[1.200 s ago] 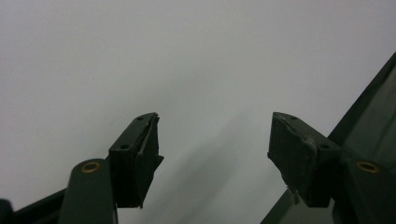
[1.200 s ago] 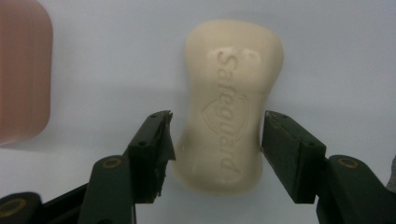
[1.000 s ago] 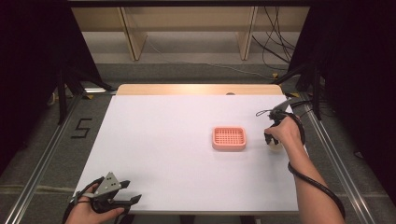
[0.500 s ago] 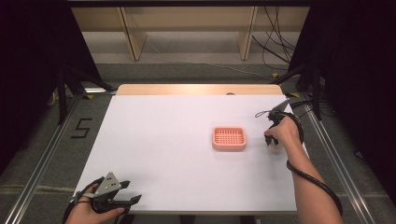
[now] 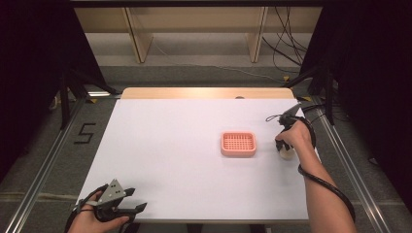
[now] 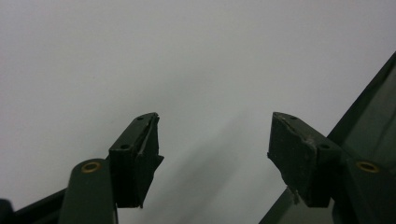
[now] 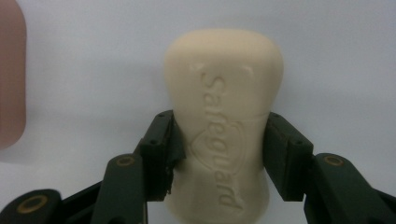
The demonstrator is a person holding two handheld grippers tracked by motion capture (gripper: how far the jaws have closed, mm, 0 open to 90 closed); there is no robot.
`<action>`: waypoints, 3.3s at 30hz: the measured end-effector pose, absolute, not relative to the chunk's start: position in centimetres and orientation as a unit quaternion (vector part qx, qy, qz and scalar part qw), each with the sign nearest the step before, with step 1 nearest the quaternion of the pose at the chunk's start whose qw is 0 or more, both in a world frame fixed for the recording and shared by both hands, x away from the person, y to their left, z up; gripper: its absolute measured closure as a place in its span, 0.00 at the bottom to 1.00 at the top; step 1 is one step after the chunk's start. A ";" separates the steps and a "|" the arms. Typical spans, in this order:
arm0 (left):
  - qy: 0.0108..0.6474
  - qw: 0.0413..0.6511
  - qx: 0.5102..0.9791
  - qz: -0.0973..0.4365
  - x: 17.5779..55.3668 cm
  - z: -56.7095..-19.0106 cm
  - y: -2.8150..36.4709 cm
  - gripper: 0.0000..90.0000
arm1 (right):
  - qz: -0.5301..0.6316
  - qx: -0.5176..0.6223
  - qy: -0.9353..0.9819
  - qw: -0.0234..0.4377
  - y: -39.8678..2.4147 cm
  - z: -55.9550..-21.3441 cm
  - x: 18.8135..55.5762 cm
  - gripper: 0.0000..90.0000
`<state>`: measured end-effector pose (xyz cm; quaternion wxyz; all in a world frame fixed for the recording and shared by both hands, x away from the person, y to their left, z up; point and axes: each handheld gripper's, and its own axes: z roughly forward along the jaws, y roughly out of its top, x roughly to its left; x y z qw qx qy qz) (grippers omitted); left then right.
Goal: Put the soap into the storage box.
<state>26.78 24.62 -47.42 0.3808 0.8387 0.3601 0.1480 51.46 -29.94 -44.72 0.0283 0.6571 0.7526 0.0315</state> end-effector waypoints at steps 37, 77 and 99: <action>0.357 0.369 0.845 0.151 26.9 -47.4 24.7 0.37 | 0.076 0.595 0.799 0.031 -31.1 -42.2 48.7 0.56; 0.366 0.373 0.840 0.145 26.8 -47.5 24.5 0.37 | 0.065 0.268 0.961 0.014 -28.5 -41.2 45.0 0.56; 0.360 0.371 0.843 0.151 26.8 -47.4 24.6 0.37 | 0.051 0.178 0.982 0.018 -27.3 -40.1 44.0 0.56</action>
